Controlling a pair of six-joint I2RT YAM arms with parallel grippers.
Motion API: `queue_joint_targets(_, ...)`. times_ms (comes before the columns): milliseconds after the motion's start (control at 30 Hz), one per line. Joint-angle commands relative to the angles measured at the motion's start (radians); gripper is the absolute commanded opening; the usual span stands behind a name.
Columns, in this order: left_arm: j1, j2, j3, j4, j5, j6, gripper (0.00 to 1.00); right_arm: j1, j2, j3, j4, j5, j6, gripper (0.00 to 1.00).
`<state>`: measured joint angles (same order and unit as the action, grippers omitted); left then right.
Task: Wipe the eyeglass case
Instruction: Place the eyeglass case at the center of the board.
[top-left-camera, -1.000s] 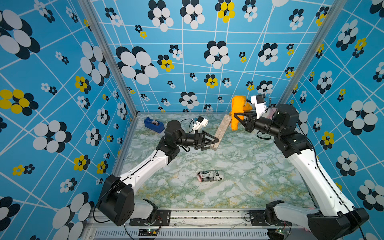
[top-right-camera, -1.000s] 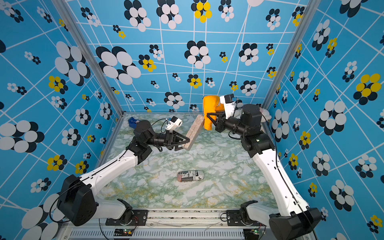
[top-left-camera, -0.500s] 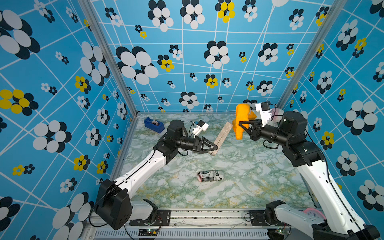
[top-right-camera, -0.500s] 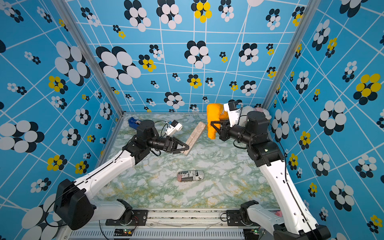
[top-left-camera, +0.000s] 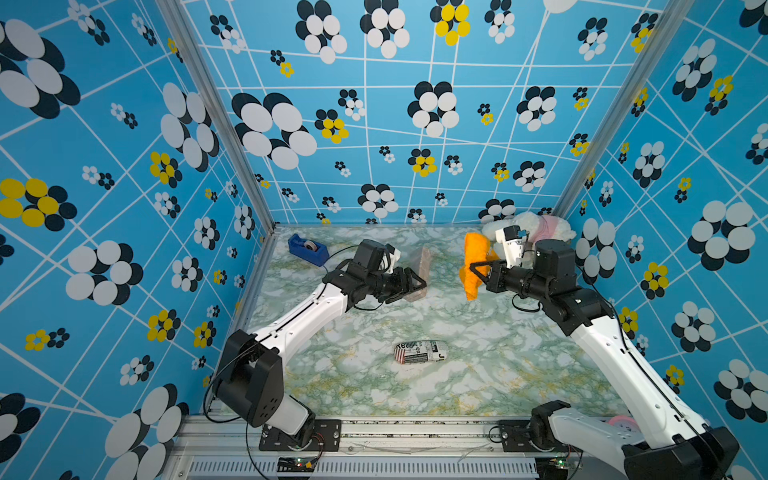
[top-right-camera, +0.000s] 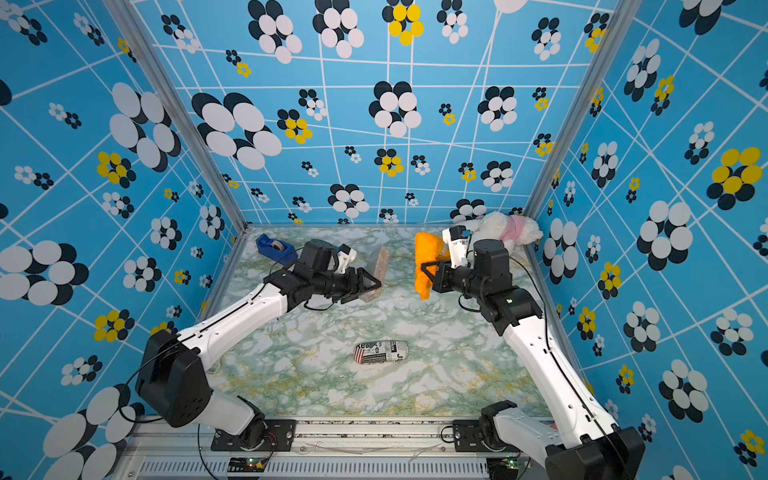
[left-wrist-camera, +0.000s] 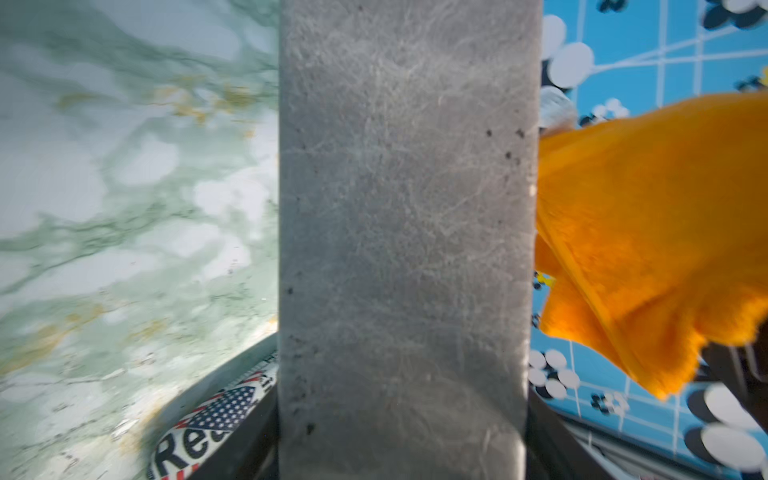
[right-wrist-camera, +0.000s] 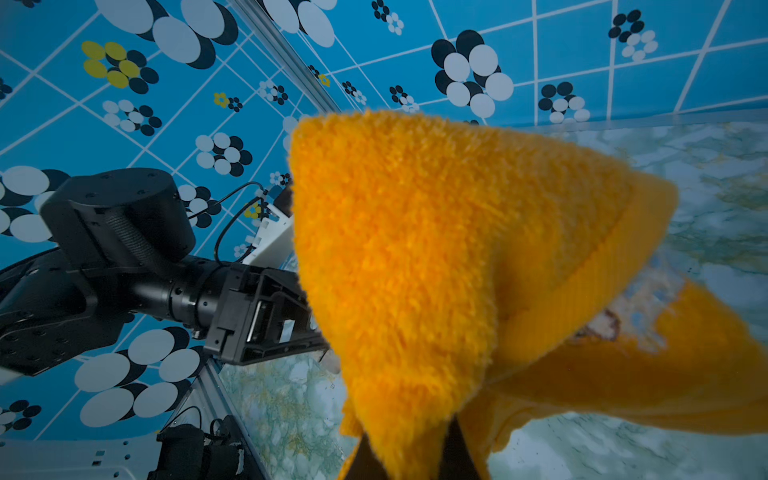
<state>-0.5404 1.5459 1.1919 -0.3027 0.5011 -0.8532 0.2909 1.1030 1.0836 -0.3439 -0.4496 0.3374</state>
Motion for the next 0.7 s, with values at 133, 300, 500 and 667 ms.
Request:
queue_joint_targets(133, -0.076, 0.124, 0.138, -0.214, -0.537, -0.219, 0.0, -0.002, -0.018, -0.134, 0.171, 0.015, 0.102, 0.0)
queue_joint_targets(300, -0.082, 0.246, 0.208, -0.287, -0.63, -0.37, 0.0, -0.003, -0.057, -0.206, 0.21, 0.048, 0.099, 0.0)
queue_joint_targets(500, -0.13, 0.391, 0.264, -0.315, -0.688, -0.593, 0.02, -0.003, -0.074, -0.261, 0.251, 0.025, 0.119, 0.0)
queue_joint_targets(667, -0.181, 0.442, 0.226, -0.236, -0.68, -0.754, 0.01, -0.002, -0.11, -0.267, 0.224, 0.022, 0.107, 0.0)
